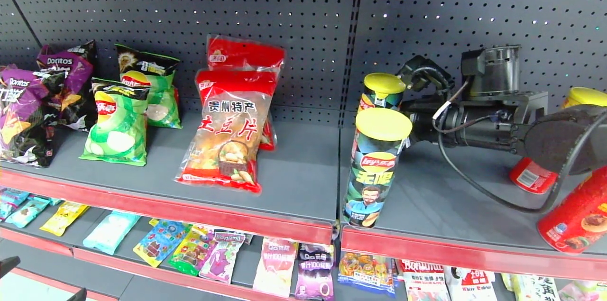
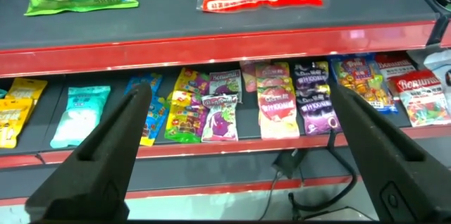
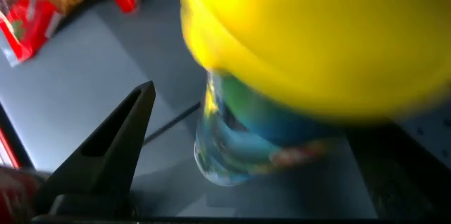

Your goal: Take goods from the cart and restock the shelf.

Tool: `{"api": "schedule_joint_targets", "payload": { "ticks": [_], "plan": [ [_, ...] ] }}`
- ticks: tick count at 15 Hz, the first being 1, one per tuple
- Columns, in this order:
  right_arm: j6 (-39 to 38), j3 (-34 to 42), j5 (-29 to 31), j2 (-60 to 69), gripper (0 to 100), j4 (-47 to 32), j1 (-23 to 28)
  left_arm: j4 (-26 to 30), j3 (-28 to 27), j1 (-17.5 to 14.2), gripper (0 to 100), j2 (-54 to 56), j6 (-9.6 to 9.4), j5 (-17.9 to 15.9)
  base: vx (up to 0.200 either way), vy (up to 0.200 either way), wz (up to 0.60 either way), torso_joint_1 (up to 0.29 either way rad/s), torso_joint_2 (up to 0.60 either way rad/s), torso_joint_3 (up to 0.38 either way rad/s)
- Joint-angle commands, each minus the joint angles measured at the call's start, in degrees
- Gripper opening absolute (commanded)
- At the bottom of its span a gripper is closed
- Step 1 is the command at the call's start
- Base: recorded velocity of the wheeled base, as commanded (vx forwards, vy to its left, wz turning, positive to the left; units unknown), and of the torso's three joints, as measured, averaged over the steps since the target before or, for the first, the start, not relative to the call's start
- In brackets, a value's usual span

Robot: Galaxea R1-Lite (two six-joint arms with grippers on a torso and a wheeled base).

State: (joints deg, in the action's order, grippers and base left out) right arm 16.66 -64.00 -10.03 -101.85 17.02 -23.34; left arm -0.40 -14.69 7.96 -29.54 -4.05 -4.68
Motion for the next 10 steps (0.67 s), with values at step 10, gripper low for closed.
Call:
{"api": "schedule_joint_targets", "payload": {
  "ticks": [10],
  "plan": [
    [-1.4, 7.5, 8.7, 9.0, 100, -0.5, 1.2, -0.1, -0.9, 0.0, 100, -2.6, 0.00, -1.9, 0.000, 0.000, 0.00, 0.000, 0.00, 0.000]
  ]
}}
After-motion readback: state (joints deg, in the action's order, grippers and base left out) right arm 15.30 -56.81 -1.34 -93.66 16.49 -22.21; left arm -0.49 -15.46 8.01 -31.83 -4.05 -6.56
